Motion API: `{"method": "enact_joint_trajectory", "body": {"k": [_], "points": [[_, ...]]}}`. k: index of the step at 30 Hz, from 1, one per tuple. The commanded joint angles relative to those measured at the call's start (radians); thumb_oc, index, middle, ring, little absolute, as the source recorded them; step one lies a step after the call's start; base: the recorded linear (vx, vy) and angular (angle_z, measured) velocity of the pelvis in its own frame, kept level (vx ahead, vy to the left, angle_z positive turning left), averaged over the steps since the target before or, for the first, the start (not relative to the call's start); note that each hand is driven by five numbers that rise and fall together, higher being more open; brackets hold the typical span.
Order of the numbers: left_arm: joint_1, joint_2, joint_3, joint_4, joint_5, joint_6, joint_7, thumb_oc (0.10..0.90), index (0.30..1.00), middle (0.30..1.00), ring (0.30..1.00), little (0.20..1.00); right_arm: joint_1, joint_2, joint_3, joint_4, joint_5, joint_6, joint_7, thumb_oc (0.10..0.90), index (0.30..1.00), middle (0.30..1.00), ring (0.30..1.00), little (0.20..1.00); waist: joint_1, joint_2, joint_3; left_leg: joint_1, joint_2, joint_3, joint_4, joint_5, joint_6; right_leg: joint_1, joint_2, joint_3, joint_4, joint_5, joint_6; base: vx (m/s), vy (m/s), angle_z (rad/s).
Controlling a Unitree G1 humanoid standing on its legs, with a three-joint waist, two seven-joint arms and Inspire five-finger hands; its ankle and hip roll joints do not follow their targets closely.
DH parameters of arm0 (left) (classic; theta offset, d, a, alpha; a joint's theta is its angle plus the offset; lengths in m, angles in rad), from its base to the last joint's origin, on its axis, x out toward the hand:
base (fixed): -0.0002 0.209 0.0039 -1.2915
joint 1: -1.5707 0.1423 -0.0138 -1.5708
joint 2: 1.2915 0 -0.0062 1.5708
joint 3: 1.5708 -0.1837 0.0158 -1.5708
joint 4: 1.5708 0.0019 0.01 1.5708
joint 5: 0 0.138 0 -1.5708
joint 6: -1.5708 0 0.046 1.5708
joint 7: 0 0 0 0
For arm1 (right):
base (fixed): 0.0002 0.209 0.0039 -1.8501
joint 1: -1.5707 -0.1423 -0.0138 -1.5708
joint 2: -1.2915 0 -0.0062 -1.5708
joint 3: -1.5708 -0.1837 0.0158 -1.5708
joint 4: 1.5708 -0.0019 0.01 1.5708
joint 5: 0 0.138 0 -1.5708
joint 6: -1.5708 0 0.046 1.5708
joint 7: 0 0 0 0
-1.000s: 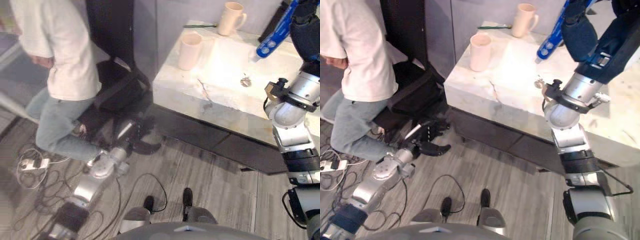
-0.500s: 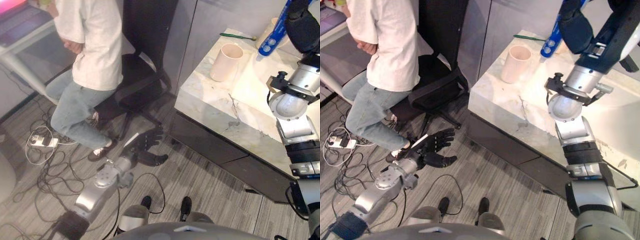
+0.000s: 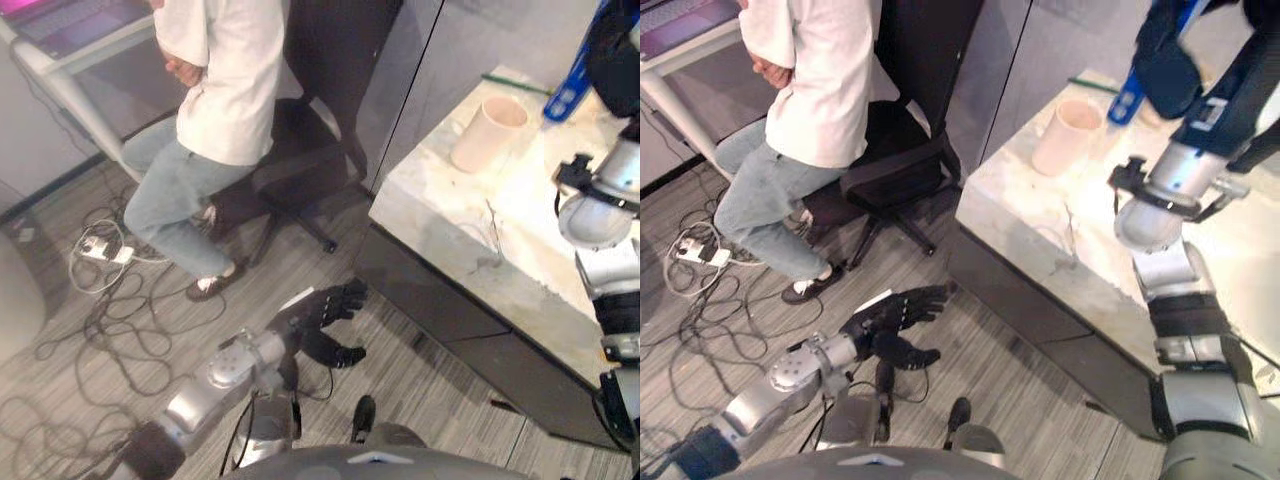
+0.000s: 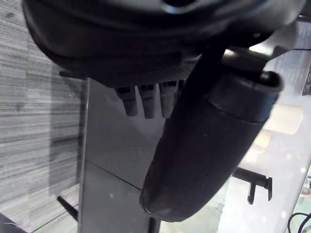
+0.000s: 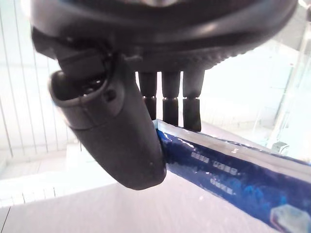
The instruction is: Organize the bathroom.
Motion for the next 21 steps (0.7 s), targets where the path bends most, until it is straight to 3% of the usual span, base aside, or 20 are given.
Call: {"method": "enact_joint_trajectory", "body": {"k": [1, 2, 4, 7, 9, 10, 12, 16, 21], "points": [[-0.035, -0.010, -0.012, -0.126, -0.024, -0.099, 0.006, 0.800, 0.900, 0.900, 0.900, 0.900, -0.107, -0.122, -0.058, 0.026, 0.069, -0.090, 0.002, 0.400, 0.300, 0.300, 0.300, 0.300, 0.007, 0.025, -0.137, 0.071, -0.009, -0.041, 0.004, -0.116, -0.042, -0.098, 0.025, -0.082, 0.288, -0.155, 0.085, 0.10, 0.125, 0.01], [-0.037, 0.000, -0.014, -0.135, -0.024, -0.089, 0.020, 0.800, 0.900, 0.900, 0.900, 0.900, -0.087, -0.130, -0.076, 0.025, 0.091, -0.108, 0.014, 0.400, 0.300, 0.300, 0.300, 0.300, -0.009, 0.042, -0.134, 0.099, -0.001, -0.044, -0.021, -0.119, -0.032, -0.148, 0.003, -0.082, 0.401, -0.149, 0.101, 0.12, 0.107, -0.01], [-0.045, 0.008, -0.020, -0.136, -0.035, -0.083, 0.027, 0.800, 0.900, 0.900, 0.900, 0.900, -0.075, -0.130, -0.093, 0.036, 0.097, -0.127, 0.029, 0.400, 0.300, 0.300, 0.300, 0.300, -0.015, 0.043, -0.134, 0.113, -0.006, -0.046, -0.039, -0.122, -0.027, -0.175, -0.019, -0.081, 0.432, -0.144, 0.113, 0.12, 0.022, 0.01], [-0.051, 0.014, -0.033, -0.124, -0.044, -0.090, 0.031, 0.800, 0.900, 0.900, 0.900, 0.900, -0.084, -0.137, -0.091, 0.055, 0.093, -0.127, 0.031, 0.400, 0.300, 0.300, 0.300, 0.300, -0.015, 0.035, -0.137, 0.116, -0.008, -0.049, -0.044, -0.127, -0.033, -0.161, -0.028, -0.086, 0.317, -0.133, 0.117, 0.11, -0.076, -0.04], [-0.039, 0.021, -0.037, -0.121, -0.048, -0.101, 0.034, 0.800, 0.900, 0.900, 0.900, 0.900, -0.093, -0.136, -0.087, 0.042, 0.096, -0.103, 0.035, 0.400, 0.300, 0.300, 0.300, 0.300, -0.020, 0.022, -0.137, 0.122, -0.018, -0.050, -0.045, -0.143, -0.034, -0.160, -0.039, -0.064, 0.183, -0.063, 0.136, 0.15, -0.140, -0.12], [-0.025, 0.021, -0.046, -0.113, -0.041, -0.118, 0.040, 0.800, 0.900, 0.900, 0.900, 0.900, -0.100, -0.125, -0.077, 0.029, 0.068, -0.081, 0.023, 0.400, 0.300, 0.300, 0.300, 0.300, -0.027, 0.009, -0.137, 0.135, -0.030, -0.054, -0.046, -0.165, -0.033, -0.178, -0.049, -0.034, 0.083, 0.025, 0.162, 0.16, -0.137, -0.06], [-0.006, 0.020, -0.051, -0.099, -0.022, -0.149, 0.038, 0.800, 0.900, 0.900, 0.900, 0.900, -0.113, -0.111, -0.058, 0.019, 0.039, -0.063, 0.011, 0.400, 0.300, 0.300, 0.300, 0.300, -0.031, 0.006, -0.129, 0.153, -0.029, -0.053, -0.048, -0.185, -0.028, -0.201, -0.054, -0.015, 0.058, 0.079, 0.173, 0.13, -0.127, 0.03], [0.029, 0.019, -0.044, -0.101, 0.009, -0.161, 0.025, 0.800, 0.900, 0.900, 0.900, 0.900, -0.118, -0.112, -0.044, 0.025, 0.046, -0.047, 0.026, 0.400, 0.300, 0.300, 0.300, 0.300, -0.022, 0.002, -0.132, 0.165, -0.011, -0.036, -0.051, -0.195, -0.029, -0.202, -0.052, -0.042, 0.040, 0.096, 0.175, 0.10, -0.144, 0.15], [0.062, 0.023, -0.041, -0.103, 0.012, -0.179, 0.032, 0.800, 0.900, 0.900, 0.900, 0.900, -0.097, -0.104, -0.048, 0.034, 0.080, -0.055, 0.062, 0.400, 0.300, 0.300, 0.300, 0.300, -0.013, 0.000, -0.140, 0.168, 0.004, -0.021, -0.051, -0.195, -0.032, -0.179, -0.037, -0.066, 0.036, 0.070, 0.168, 0.08, -0.087, 0.08]]}}
